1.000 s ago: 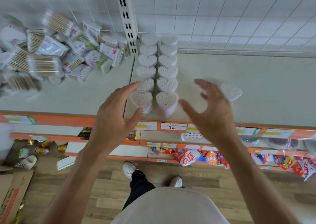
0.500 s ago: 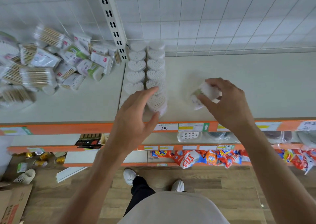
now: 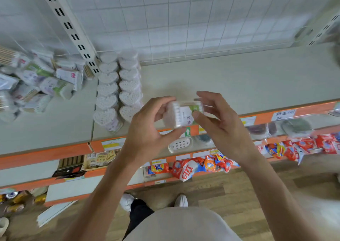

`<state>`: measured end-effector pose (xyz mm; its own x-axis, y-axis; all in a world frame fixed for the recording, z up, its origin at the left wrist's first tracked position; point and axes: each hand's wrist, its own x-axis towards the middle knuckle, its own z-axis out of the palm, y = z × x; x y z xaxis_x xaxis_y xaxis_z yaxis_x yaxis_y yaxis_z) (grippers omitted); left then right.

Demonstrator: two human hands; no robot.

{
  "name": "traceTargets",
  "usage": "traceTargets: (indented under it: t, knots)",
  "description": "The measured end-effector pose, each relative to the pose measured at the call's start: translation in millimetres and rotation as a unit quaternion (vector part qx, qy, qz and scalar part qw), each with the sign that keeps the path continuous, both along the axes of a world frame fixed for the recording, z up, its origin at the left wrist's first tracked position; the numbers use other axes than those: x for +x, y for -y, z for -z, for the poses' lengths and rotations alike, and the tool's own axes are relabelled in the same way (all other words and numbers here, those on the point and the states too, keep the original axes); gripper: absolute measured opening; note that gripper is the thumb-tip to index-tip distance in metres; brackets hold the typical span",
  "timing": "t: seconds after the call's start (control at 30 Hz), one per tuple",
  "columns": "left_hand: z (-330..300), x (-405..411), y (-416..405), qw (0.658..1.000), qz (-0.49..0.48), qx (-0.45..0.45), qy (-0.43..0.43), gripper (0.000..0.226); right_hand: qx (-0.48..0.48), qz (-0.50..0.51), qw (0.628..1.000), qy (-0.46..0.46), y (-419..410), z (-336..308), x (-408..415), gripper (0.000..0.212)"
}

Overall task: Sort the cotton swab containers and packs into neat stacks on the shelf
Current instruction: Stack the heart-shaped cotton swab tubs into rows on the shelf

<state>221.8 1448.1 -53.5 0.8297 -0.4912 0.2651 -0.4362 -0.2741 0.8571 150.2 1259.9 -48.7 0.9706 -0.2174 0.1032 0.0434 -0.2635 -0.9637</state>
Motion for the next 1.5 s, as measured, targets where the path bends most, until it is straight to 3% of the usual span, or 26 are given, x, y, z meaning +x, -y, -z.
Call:
traceTargets:
  t: [0.2,0.47,0.6,0.73,0.83,1.07,1.33,1.5]
  knots:
    - [-3.5,-5.0,11.5,1.000,0.005,-0.011,-0.009,0.068,-0.045,-0.009,0.999,-0.015,14.2,9.5,-11.7,0.029]
    - [-4.9,0.4,7.9,0.995,0.014,0.060,0.073,0.063,-0.236,-0.059,0.969,0.050,14.4,7.8,-9.7,0.074]
    - [-9.6,8.9,4.7,0.993,0.021,0.085,0.083,0.060,-0.289,-0.064,0.951,0.089,6.8,10.8,5.2,0.072]
    - [-12.2,19.8,0.2,0.992,0.032,0.100,0.074,0.062,-0.275,-0.060,0.955,0.096,3.5,13.7,21.3,0.066]
    - [-11.2,37.8,-7.4,0.987,0.031,0.135,0.078,0.067,-0.214,-0.044,0.974,0.067,6.8,21.6,45.4,0.065]
    - [-13.2,100.1,-35.3,0.962,-0.041,0.241,0.122,0.051,-0.105,-0.017,0.994,-0.004,14.3,62.3,145.4,0.077]
    - [-11.0,129.3,-61.3,0.946,-0.092,0.289,0.117,0.047,-0.074,0.025,0.997,0.015,-13.1,96.1,239.2,0.062]
    - [-16.9,126.1,-66.0,0.951,-0.104,0.269,0.112,0.046,-0.119,0.055,0.991,0.002,-15.5,101.0,283.6,0.066]
